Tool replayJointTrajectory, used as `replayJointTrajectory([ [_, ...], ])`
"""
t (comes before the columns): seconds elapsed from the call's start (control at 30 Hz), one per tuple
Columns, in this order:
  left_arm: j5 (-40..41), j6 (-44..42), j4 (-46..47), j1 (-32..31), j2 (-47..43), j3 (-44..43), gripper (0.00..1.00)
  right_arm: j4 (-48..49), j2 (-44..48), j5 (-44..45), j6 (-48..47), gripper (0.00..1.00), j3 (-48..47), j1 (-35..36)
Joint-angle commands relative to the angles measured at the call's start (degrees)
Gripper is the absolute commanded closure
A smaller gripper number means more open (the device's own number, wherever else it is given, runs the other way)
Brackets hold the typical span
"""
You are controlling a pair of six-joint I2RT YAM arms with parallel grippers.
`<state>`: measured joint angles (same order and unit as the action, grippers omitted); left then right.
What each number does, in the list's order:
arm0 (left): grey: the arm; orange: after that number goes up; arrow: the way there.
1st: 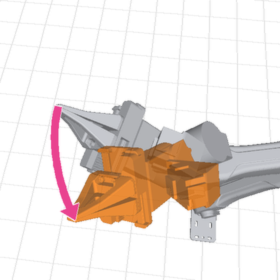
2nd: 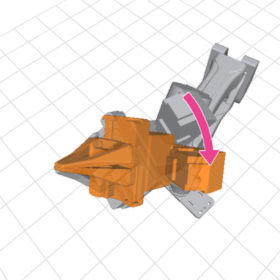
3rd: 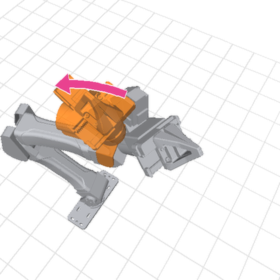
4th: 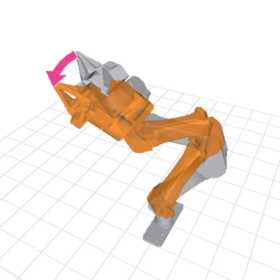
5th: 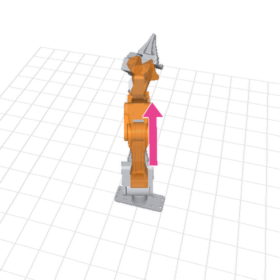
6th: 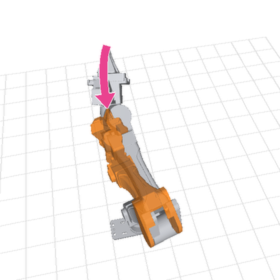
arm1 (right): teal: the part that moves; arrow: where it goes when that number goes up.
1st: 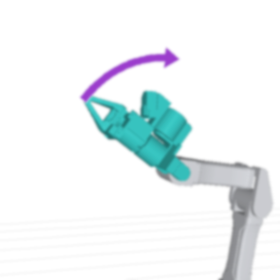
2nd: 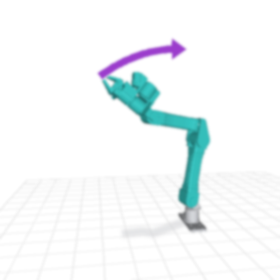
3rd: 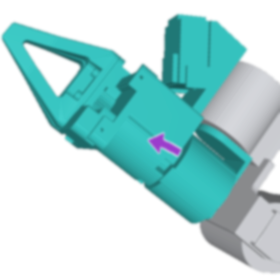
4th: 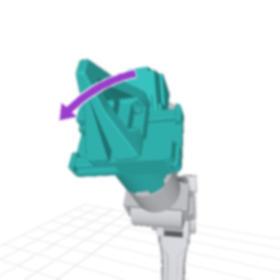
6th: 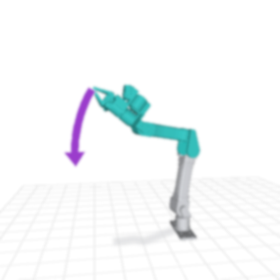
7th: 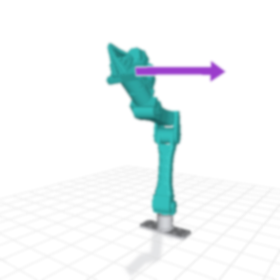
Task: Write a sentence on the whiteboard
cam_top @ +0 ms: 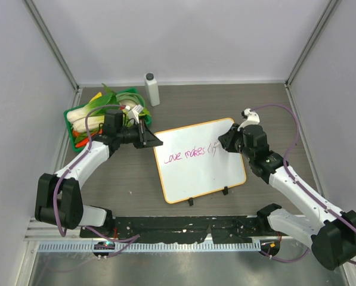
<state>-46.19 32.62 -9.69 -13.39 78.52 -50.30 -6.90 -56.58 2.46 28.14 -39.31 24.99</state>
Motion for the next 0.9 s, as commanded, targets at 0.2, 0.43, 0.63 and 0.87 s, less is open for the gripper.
replayJointTrajectory([
  [0.2,9.81,-4.58,-3.58,-0.24,2.07,1.88,1.0,1.54,0.15,2.99,-1.68,0.99,0.9,-0.21],
  [0.43,9.72,-4.59,-3.58,-0.24,1.99,1.88,1.0,0.13,0.59,6.77,-2.3,0.99,0.11,-0.3],
  [0.63,9.81,-4.58,-3.58,-0.32,1.99,1.88,1.0,0.22,0.24,5.89,-2.39,0.99,-0.33,-0.38],
  [0.87,9.81,-4.67,-3.67,-0.24,1.9,1.88,1.0,-0.05,3.57,4.84,-2.13,0.99,-0.68,-0.38],
])
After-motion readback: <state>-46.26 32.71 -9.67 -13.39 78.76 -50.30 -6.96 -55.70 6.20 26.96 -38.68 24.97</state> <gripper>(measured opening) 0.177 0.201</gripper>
